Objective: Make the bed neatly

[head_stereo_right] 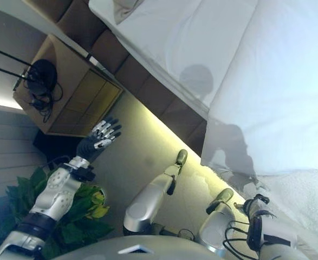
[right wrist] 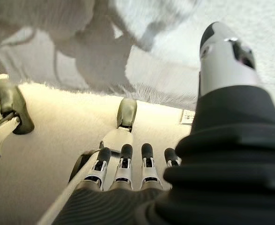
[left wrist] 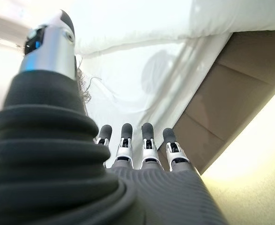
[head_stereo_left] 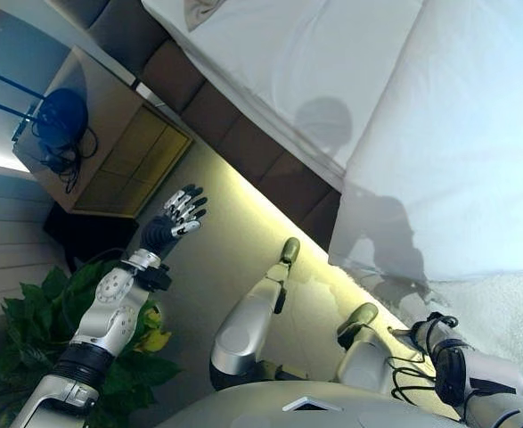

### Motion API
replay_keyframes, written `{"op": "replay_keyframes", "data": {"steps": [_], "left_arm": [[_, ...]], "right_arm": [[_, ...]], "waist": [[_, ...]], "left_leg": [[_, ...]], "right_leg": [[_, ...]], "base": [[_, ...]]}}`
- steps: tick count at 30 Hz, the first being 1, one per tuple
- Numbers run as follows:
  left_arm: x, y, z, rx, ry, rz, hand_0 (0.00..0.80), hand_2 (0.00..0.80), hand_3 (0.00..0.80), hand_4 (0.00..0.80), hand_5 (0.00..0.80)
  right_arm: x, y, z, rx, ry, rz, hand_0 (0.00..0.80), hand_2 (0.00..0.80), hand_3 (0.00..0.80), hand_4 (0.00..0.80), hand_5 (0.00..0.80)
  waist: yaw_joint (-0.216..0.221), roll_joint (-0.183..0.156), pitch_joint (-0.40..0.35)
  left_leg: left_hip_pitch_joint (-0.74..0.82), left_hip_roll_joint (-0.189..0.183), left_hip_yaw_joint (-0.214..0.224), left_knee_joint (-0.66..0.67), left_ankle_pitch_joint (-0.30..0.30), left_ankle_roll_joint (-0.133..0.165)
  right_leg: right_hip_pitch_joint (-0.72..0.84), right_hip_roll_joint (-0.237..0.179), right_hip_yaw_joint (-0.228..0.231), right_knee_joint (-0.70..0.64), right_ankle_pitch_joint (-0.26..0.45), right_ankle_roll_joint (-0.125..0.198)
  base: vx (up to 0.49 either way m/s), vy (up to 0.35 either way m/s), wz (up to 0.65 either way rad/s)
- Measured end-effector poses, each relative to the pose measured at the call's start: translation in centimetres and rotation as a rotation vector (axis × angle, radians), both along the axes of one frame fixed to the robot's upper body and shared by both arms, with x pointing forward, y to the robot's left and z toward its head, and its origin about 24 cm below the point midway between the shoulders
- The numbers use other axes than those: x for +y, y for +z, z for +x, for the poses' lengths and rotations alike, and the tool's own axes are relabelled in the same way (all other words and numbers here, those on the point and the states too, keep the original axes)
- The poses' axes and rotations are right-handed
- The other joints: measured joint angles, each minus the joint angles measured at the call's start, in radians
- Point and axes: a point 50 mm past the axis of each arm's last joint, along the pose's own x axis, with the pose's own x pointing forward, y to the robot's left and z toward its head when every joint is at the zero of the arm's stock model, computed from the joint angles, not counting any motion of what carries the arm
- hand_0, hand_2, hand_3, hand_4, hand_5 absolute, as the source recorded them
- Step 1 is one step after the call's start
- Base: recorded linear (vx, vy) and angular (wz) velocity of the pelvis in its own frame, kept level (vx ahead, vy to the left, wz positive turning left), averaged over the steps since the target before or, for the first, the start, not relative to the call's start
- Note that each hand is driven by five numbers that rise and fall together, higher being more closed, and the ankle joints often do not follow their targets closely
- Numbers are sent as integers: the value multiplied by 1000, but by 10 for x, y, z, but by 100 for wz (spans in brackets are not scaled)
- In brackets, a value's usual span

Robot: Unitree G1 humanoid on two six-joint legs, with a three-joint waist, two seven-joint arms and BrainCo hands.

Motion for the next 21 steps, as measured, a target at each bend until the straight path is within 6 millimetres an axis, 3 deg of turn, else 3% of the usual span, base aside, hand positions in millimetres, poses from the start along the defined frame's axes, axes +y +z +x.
{"op": "replay_keyframes", "data": {"steps": [5,12,16,21], "left_arm": [[12,5,0,-14,45,0,0,0,0,0,0],[29,-5,-13,55,98,13,0,0,0,0,0],[32,-13,-17,100,101,24,0,0,0,0,0],[35,-22,-23,149,100,60,0,0,0,0,0]], "right_arm": [[-10,-6,-29,-22,-68,-97,0,0,0,0,0],[-25,-10,-87,73,-238,-197,0,0,0,0,0],[-35,-6,-100,123,-231,-254,0,0,0,0,0],[-58,7,-106,120,-98,-417,0,0,0,0,0]], "waist": [[-7,-27,14],[-14,-114,-23],[-31,-149,-67],[-33,-150,-113]], "left_leg": [[78,2,6,-1,-27,-3],[145,-2,19,-12,-53,0],[157,2,22,0,-75,-4],[173,7,28,10,-90,0]], "right_leg": [[110,18,-6,-80,22,5],[215,37,-6,-173,51,13],[239,43,-2,-184,50,11],[263,42,6,-179,46,3]], "base": [[147,-29,-2],[173,-6,-2],[161,-15,0],[35,2,2]]}}
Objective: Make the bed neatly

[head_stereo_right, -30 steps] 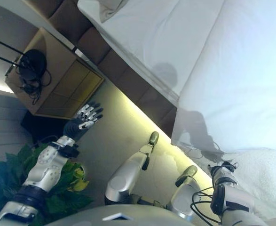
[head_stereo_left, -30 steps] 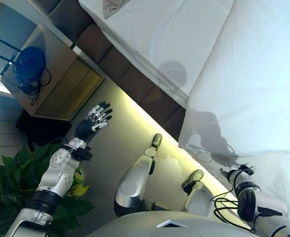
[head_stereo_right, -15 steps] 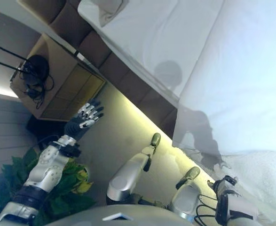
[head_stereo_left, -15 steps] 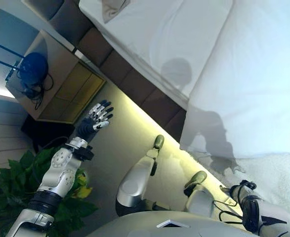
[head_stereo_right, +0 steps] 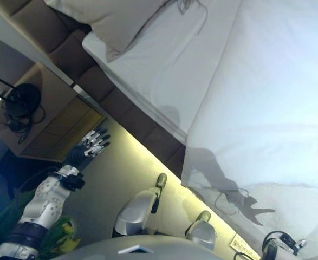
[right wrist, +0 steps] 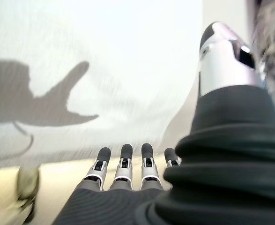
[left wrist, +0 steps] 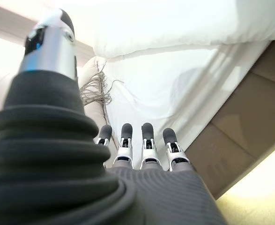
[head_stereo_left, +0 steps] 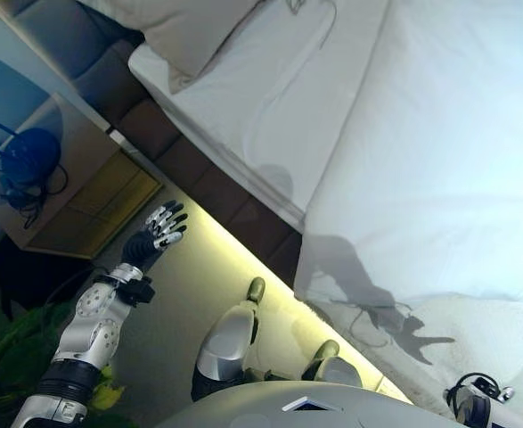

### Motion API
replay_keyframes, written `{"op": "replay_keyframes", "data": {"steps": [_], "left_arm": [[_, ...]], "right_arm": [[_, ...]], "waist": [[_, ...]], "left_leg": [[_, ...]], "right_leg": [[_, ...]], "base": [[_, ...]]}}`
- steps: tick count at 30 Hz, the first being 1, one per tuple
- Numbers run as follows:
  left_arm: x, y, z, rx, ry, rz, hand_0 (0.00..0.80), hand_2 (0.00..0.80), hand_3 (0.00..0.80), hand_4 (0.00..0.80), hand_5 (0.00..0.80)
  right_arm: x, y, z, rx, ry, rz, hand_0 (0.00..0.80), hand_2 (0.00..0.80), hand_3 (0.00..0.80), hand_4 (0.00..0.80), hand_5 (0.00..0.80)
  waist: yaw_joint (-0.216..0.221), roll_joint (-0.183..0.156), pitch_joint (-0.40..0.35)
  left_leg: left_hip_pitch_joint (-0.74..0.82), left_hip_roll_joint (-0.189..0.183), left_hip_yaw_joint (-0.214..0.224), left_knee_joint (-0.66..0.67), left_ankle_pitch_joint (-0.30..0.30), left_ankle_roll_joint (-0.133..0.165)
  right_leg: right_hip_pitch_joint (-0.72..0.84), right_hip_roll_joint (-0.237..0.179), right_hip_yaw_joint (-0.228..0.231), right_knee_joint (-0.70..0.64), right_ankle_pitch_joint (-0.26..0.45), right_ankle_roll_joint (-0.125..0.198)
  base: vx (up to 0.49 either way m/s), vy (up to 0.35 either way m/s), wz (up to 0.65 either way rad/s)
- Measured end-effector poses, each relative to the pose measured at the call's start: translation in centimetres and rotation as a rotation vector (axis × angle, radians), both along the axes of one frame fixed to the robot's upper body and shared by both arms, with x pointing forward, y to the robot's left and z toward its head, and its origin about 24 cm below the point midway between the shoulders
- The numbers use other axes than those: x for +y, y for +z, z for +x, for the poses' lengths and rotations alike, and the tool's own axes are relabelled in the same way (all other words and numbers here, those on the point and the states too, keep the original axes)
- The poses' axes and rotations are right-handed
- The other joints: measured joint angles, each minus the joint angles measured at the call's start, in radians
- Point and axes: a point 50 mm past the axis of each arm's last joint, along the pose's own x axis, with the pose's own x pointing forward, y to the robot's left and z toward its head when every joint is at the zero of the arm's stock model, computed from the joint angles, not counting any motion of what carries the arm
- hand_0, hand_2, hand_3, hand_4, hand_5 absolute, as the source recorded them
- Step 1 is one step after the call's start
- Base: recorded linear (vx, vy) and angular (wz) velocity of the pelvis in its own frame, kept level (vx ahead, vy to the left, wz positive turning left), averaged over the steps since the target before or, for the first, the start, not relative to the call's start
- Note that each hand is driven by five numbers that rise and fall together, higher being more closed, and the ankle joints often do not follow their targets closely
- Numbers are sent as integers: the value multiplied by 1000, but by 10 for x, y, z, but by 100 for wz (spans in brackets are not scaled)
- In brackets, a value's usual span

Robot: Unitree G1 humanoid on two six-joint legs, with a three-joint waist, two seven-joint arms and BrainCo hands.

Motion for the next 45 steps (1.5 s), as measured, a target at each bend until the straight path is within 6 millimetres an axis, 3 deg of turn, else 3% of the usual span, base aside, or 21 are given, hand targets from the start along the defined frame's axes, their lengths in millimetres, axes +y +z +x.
{"op": "replay_keyframes", "data": {"steps": [4,7,11,13,16,25,26,27,28,29,38,45], "left_arm": [[3,-8,-5,37,6,4,0,0,0,0,0],[0,-10,-3,35,-4,5,0,0,0,0,0],[-7,-5,7,-3,-41,4,0,0,0,0,0],[-9,3,15,-49,-47,6,0,0,0,0,0],[-11,13,24,-92,-57,8,0,0,0,0,0],[-10,31,34,-158,-82,37,0,0,0,0,0],[-8,32,34,-162,-83,45,0,0,0,0,0],[-7,34,35,-166,-84,53,0,0,0,0,0],[-6,35,35,-167,-86,58,0,0,0,0,0],[-5,36,35,-167,-85,63,0,0,0,0,0],[-1,39,35,-176,-81,74,0,0,0,0,0],[-3,41,35,-188,-88,65,0,0,0,0,0]], "right_arm": [[-19,18,36,-72,225,-149,0,0,0,0,0],[-25,32,71,-157,345,-222,0,0,0,0,0],[-23,53,126,-304,460,-282,0,0,0,0,0],[-23,62,144,-361,479,-297,0,0,0,0,0],[-29,75,155,-403,478,-317,0,0,0,0,0],[-45,95,163,-434,487,-326,0,0,0,0,0],[-46,96,163,-439,488,-325,63,63,63,63,63],[-47,97,163,-444,486,-326,254,254,254,254,254],[-48,97,163,-444,486,-328,596,596,596,596,596],[-48,97,162,-443,483,-328,800,800,800,800,800],[-66,114,157,-466,433,-368,800,800,800,800,800],[-67,119,160,-494,449,-394,800,800,800,800,800]], "waist": [[0,21,-10],[3,46,0],[6,88,65],[19,100,94],[31,107,138],[32,87,192],[32,87,192],[32,87,192],[32,87,192],[32,87,192],[34,87,192],[37,89,192]], "left_leg": [[-37,18,19,3,11,-4],[-92,29,11,-9,54,-5],[-122,26,-3,-20,83,0],[-138,24,-5,-19,90,-1],[-151,18,-9,-26,94,-2],[-187,3,-7,-22,107,11],[-190,2,-7,-22,107,11],[-193,2,-7,-22,107,11],[-195,1,-7,-22,107,12],[-194,1,-7,-22,107,12],[-193,0,-8,-17,108,13],[-189,-3,-13,-16,108,17]], "right_leg": [[-41,6,4,15,-6,-9],[-110,14,0,41,-3,-11],[-148,14,-10,64,1,-7],[-172,8,-13,80,0,-6],[-188,-2,-16,94,-4,-2],[-224,-12,-22,102,-3,5],[-226,-13,-22,102,-3,6],[-229,-13,-22,103,-2,6],[-231,-13,-22,102,-2,7],[-230,-14,-22,102,-2,7],[-228,-15,-22,109,-2,7],[-219,-15,-23,107,0,9]], "base": [[-177,-29,1],[-198,-41,9],[-113,-46,9],[-60,-39,4],[-55,-29,7],[-46,5,3],[0,0,0],[0,0,0],[0,0,0],[0,0,0],[0,0,0],[21,3,2]]}}
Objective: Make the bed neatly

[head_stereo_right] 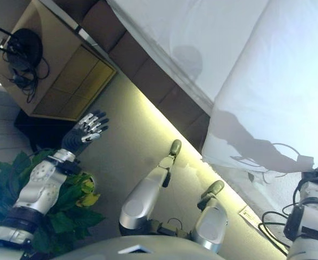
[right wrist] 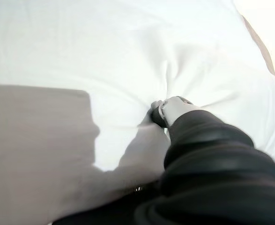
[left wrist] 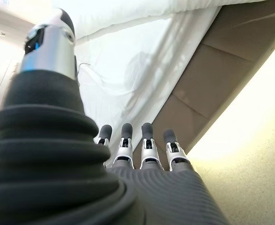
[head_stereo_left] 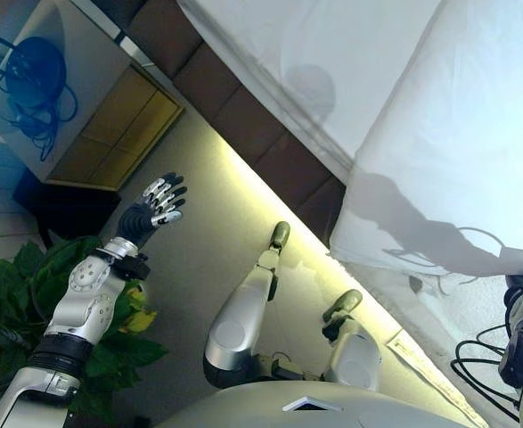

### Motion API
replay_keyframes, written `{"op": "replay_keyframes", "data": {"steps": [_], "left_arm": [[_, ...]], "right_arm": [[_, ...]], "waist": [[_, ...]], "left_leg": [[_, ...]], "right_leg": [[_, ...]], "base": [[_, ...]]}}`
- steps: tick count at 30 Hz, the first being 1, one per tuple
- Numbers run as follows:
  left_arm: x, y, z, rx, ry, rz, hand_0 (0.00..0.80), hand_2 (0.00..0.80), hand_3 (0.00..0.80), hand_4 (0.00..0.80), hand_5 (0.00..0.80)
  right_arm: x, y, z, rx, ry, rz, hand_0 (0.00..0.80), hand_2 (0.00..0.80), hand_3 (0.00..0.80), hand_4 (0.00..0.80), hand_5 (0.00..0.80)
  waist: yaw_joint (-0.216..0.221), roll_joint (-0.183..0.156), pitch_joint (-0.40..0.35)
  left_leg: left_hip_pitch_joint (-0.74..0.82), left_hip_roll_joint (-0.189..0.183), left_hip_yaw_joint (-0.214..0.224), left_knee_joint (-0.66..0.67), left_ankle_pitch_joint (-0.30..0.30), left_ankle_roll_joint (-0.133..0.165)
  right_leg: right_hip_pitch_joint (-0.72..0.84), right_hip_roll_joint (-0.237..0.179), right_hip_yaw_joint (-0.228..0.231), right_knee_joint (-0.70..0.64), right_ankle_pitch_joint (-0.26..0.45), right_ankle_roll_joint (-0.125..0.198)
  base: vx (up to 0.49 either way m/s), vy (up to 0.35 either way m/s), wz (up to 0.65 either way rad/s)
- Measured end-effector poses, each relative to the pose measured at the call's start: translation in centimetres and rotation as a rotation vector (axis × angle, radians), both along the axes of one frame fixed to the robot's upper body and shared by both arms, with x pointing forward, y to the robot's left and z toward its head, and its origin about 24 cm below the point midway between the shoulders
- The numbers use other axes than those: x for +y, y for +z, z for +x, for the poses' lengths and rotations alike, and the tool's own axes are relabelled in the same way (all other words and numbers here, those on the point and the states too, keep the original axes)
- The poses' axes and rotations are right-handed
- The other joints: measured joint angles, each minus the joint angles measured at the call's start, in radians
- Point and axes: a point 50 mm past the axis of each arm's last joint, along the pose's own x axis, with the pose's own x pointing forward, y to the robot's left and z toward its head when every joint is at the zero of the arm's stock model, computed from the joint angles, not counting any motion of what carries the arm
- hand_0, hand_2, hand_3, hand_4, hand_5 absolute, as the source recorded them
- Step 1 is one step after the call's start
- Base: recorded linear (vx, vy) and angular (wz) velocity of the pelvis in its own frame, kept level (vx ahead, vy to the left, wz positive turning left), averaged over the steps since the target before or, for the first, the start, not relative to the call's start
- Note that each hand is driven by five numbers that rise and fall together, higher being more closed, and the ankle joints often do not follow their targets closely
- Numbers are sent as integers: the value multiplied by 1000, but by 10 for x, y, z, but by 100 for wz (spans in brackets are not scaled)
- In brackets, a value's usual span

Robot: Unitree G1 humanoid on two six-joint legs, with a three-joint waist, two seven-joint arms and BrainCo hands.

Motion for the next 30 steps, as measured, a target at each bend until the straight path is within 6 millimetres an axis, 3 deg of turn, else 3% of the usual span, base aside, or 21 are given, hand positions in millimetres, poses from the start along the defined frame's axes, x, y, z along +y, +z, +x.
{"op": "replay_keyframes", "data": {"steps": [7,12,17,20,24,27,30], "left_arm": [[-1,10,1,-22,-36,-20,0,0,0,0,0],[4,6,-3,9,-27,-34,0,0,0,0,0],[-1,-5,-8,58,-34,-66,0,0,0,0,0],[-5,-19,-17,114,-31,-89,0,0,0,0,0],[-7,-36,-28,179,-26,-75,0,0,0,0,0],[-4,-50,-40,235,-4,-86,0,0,0,0,0],[-5,-57,-46,261,-5,-89,0,0,0,0,0]], "right_arm": [[2,-4,-3,10,15,-36,800,800,800,800,800],[18,-11,12,63,92,-77,800,800,800,800,800],[59,-33,34,220,243,-109,800,800,800,800,800],[91,-42,52,297,354,-129,800,800,800,800,800],[130,-51,69,385,478,-161,800,800,800,800,800],[163,-63,73,435,567,-152,800,800,800,800,800],[194,-71,78,477,705,-192,800,800,800,800,800]], "waist": [[24,1,-2],[50,-31,-62],[73,-74,-137],[82,-99,-186],[93,-114,-207],[112,-113,-231],[132,-120,-244]], "left_leg": [[97,-7,-18,-22,-11,-7],[128,-16,-33,-24,-28,-5],[205,-24,-59,-32,-52,-11],[230,-17,-48,-52,-54,-9],[284,-17,-48,-70,-53,-7],[347,-12,-76,-101,-45,4],[365,-12,-101,-104,-49,-1]], "right_leg": [[124,8,-28,-46,2,4],[187,18,-41,-90,4,6],[287,19,-61,-98,4,3],[312,18,-66,-79,-1,-6],[374,13,-86,-55,-1,-6],[379,-9,-86,39,-2,-5],[384,-6,-87,-81,-2,-27]], "base": [[134,13,8],[188,41,14],[178,81,24],[238,123,28],[223,99,36],[192,79,19],[162,22,23]]}}
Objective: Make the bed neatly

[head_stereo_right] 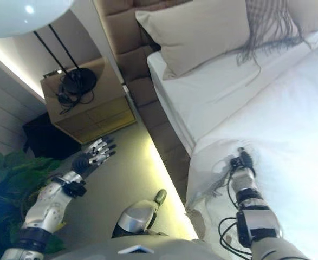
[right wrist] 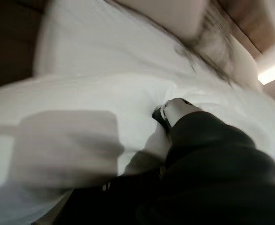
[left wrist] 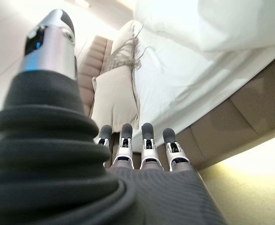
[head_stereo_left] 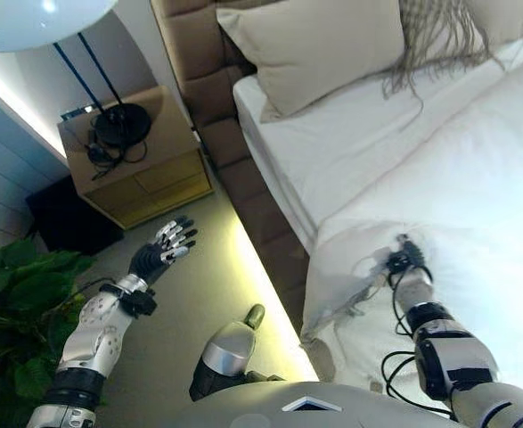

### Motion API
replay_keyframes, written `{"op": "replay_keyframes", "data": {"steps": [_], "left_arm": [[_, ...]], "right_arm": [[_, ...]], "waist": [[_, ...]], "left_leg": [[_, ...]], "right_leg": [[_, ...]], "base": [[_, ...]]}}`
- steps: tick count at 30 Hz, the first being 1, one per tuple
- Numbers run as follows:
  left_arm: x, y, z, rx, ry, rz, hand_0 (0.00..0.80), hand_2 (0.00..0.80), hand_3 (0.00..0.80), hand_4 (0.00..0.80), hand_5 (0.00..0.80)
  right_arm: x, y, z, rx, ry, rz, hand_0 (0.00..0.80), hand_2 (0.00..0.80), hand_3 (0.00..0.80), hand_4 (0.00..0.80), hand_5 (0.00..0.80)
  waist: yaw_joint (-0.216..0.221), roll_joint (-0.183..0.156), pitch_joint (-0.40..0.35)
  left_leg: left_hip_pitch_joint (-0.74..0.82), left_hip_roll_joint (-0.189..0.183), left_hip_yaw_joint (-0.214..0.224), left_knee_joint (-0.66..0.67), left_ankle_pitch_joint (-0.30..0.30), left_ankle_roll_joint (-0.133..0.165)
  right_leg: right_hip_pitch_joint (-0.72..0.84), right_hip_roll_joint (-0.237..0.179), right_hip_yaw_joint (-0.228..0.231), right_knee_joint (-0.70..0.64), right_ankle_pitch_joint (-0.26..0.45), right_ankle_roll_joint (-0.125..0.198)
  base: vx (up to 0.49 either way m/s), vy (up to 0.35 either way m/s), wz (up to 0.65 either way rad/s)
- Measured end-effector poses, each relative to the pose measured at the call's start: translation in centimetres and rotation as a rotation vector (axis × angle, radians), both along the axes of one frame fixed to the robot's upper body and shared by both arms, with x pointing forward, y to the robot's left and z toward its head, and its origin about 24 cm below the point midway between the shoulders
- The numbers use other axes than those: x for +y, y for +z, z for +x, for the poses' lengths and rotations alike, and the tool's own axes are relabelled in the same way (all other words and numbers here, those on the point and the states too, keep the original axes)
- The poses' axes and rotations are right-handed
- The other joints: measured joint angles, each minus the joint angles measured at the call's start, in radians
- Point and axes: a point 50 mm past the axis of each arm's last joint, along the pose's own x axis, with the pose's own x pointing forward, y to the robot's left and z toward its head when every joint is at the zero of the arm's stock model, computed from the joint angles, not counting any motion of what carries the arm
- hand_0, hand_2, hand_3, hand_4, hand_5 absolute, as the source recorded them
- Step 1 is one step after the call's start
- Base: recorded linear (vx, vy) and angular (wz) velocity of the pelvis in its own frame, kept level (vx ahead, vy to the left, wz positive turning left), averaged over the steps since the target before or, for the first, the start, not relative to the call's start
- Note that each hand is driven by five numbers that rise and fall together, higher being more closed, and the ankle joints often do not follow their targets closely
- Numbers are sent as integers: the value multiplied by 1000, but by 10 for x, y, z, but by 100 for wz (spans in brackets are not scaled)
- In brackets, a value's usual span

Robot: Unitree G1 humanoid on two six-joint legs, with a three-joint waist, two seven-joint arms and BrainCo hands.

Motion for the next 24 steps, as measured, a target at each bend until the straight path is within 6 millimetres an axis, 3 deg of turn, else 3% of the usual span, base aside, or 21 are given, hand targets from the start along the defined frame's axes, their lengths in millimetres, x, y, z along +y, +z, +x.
{"op": "replay_keyframes", "data": {"steps": [2,5,6,8,14,15,16,17,24], "left_arm": [[0,-1,-1,7,-6,-1,0,0,0,0,0],[-1,-5,-5,24,-34,12,0,0,0,0,0],[-1,-7,-8,35,-46,15,0,0,0,0,0],[-3,-10,-12,53,-64,23,0,0,0,0,0],[-1,-14,-16,67,-72,8,0,0,0,0,0],[1,-14,-17,67,-65,9,0,0,0,0,0],[3,-13,-17,65,-56,11,0,0,0,0,0],[4,-13,-17,62,-51,13,0,0,0,0,0],[5,-13,-19,53,-46,17,0,0,0,0,0]], "right_arm": [[18,-4,2,25,81,-16,800,800,800,800,800],[39,-7,4,51,207,-60,800,800,800,800,800],[46,-8,3,59,234,-61,800,800,800,800,800],[50,-8,4,65,251,-56,800,800,800,800,800],[47,-9,0,74,231,-60,787,787,787,787,787],[46,-11,-2,80,227,-58,518,518,518,518,518],[45,-13,-4,85,223,-56,116,116,116,116,116],[43,-15,-8,91,216,-53,0,0,0,0,0],[35,-27,-26,124,177,-23,0,0,0,0,0]], "waist": [[10,-14,-5],[39,-16,-12],[44,-14,-14],[58,-15,-14],[55,-18,-12],[55,-19,-12],[53,-22,-10],[53,-25,-8],[49,-42,-2]], "left_leg": [[-4,-12,-6,11,-8,-15],[-5,6,-4,20,-13,-48],[-4,15,-4,30,-19,-57],[-4,25,-8,45,-33,-72],[-1,21,-10,45,-36,-73],[1,21,-10,44,-40,-67],[6,21,-9,43,-41,-66],[12,22,-3,41,-41,-65],[13,29,29,50,-41,-61]], "right_leg": [[8,-14,-1,-73,54,-6],[39,10,-12,-112,22,43],[48,23,-20,-112,19,42],[56,35,-24,-110,9,35],[55,25,-26,-94,8,34],[52,22,-25,-84,8,34],[50,18,-25,-80,8,34],[50,15,-25,-74,8,34],[34,4,-24,-59,-2,15]], "base": [[103,10,30],[38,18,16],[12,15,11],[0,9,5],[-4,-12,1],[-15,-41,-3],[-20,-37,-11],[-25,-28,-12],[-40,-10,-12]]}}
